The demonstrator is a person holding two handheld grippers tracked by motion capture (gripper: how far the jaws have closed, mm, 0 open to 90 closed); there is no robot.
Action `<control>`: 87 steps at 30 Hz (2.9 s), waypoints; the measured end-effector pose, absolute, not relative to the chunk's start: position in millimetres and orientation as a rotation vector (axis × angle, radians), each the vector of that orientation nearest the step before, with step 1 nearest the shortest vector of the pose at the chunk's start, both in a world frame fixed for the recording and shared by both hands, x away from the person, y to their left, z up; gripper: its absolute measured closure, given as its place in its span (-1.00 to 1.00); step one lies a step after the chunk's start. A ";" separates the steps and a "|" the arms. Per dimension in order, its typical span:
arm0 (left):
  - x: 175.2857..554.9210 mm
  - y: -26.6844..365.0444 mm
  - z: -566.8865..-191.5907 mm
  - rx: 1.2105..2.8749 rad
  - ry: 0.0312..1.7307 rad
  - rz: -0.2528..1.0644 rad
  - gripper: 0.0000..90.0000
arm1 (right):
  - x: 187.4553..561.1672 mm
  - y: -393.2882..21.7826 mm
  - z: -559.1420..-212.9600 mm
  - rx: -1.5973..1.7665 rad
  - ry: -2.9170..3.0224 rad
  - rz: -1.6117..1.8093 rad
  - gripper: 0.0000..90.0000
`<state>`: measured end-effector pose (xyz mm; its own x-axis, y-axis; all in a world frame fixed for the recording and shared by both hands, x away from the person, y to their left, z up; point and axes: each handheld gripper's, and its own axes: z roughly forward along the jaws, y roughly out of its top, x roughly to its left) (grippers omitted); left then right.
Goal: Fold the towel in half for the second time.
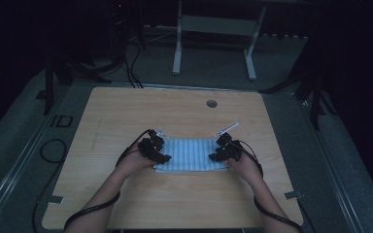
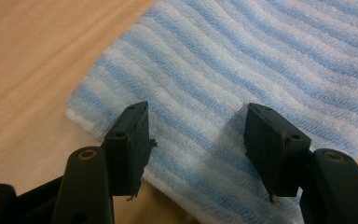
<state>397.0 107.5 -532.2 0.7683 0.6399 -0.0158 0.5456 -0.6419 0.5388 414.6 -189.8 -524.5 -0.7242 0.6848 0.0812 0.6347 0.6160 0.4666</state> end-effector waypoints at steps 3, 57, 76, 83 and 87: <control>399.6 111.6 -532.5 2.428 0.904 0.254 -0.11 | 418.3 -185.3 -524.9 1.106 2.727 0.731 0.20; 308.8 199.4 -545.7 2.068 1.144 0.462 -0.81 | 380.1 -246.1 -526.6 1.009 2.573 1.076 -0.70; 277.9 245.2 -550.3 1.942 1.267 0.511 -0.81 | 348.7 -313.2 -536.7 1.198 2.340 1.151 -0.71; 273.4 254.2 -550.4 1.922 1.292 0.519 -0.81 | 338.9 -333.7 -535.8 1.263 2.269 1.172 -0.71; 270.4 259.0 -550.3 1.905 1.314 0.538 -0.81 | 333.4 -345.6 -541.3 1.317 2.232 1.137 -0.71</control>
<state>270.4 259.0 -550.3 0.3857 0.9199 -0.0709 0.6063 -0.1948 0.7710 333.4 -345.6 -541.3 -0.5292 0.8395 0.1232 0.5933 0.2623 0.7611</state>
